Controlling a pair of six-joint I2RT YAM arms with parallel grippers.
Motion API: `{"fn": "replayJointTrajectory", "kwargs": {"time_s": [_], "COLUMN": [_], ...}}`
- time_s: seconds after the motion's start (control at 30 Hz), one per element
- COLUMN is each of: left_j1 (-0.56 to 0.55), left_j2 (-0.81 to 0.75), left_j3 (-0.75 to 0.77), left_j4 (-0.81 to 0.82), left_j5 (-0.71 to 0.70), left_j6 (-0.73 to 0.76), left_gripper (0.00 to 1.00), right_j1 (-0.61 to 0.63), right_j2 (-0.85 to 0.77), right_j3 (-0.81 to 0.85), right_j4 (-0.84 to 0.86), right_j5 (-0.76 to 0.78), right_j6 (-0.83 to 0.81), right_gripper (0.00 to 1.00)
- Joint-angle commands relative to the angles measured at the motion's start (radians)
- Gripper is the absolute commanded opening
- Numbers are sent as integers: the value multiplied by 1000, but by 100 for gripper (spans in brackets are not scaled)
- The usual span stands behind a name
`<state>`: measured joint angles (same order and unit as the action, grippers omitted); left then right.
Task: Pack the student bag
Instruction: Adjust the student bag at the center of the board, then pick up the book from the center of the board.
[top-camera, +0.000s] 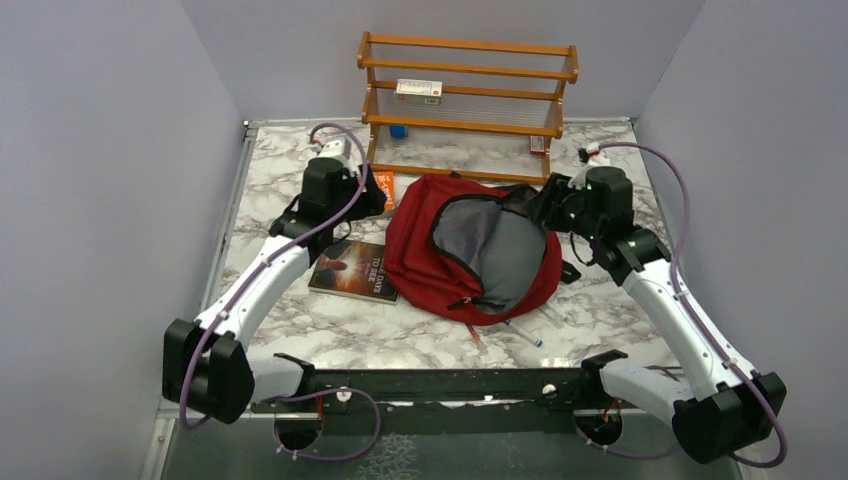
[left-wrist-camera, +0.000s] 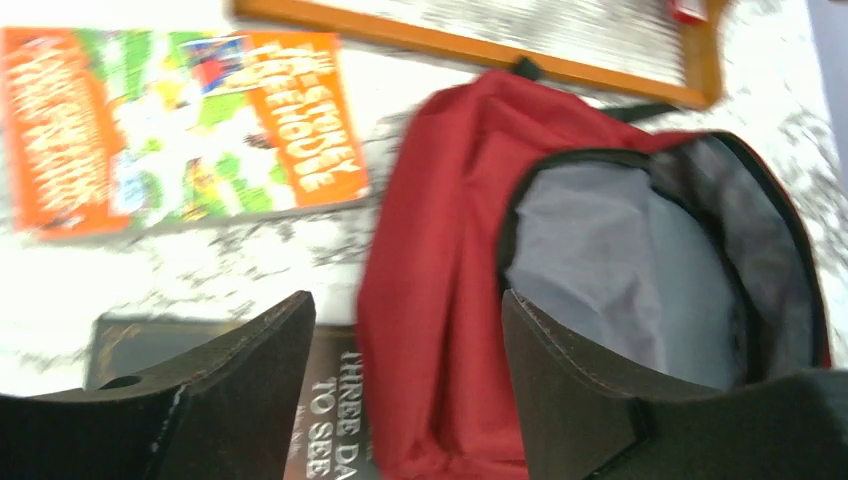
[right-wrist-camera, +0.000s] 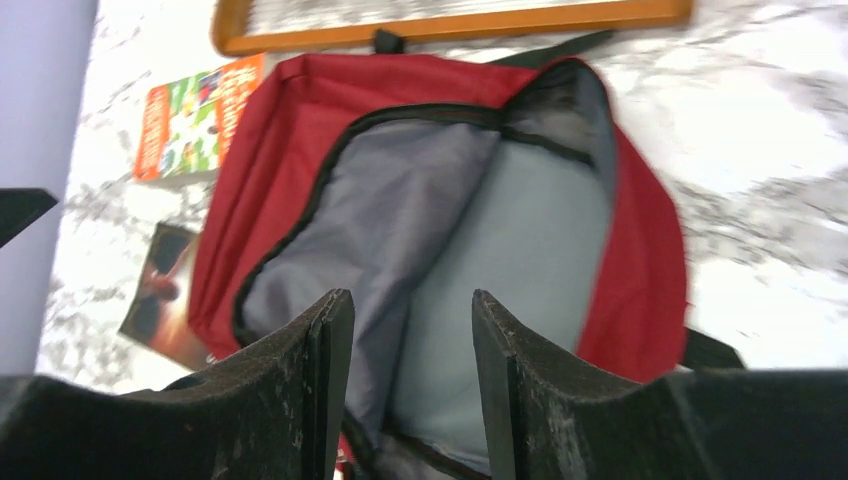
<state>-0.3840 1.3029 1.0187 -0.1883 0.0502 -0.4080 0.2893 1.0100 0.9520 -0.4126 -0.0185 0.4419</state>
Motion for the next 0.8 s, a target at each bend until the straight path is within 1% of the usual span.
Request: {"fn": "replayJointTrajectory", "kwargs": {"time_s": [0.0,0.07,0.23,0.37,0.43,0.5,0.6,0.77], "left_j1": [52,53,55,56,57,57,57,57], "left_j2": [-148,-224,-380,-385,-363,-352,-365,-422], "left_j3": [-107,-162,-266,-285,-285,-300,-351,-460], "left_j4": [-131,-180,-285,-424,-471,-484,-484,-464], "left_j5": [-198,-268,-374,-468,-488,-472,-445,-435], "left_j6": [-219,-300,-453,-561,-592,-610,-658,-748], "left_gripper": [72,73,77,78,77,78,78,79], "right_j1": [88,166,365,489,525,554,582,614], "right_j2": [89,155,371,572,669,770,931,1156], "right_j3": [71,105,226,350,418,497,648,875], "right_j4": [85,106,161,192,209,206,148,77], "right_j5": [-142,-134,-165,-196,-223,-279,-339,-355], "right_j6": [-34,-54,-100,-131,-150,-180,-235,-288], "right_gripper": [52,52,52,52,52,52,51,52]}}
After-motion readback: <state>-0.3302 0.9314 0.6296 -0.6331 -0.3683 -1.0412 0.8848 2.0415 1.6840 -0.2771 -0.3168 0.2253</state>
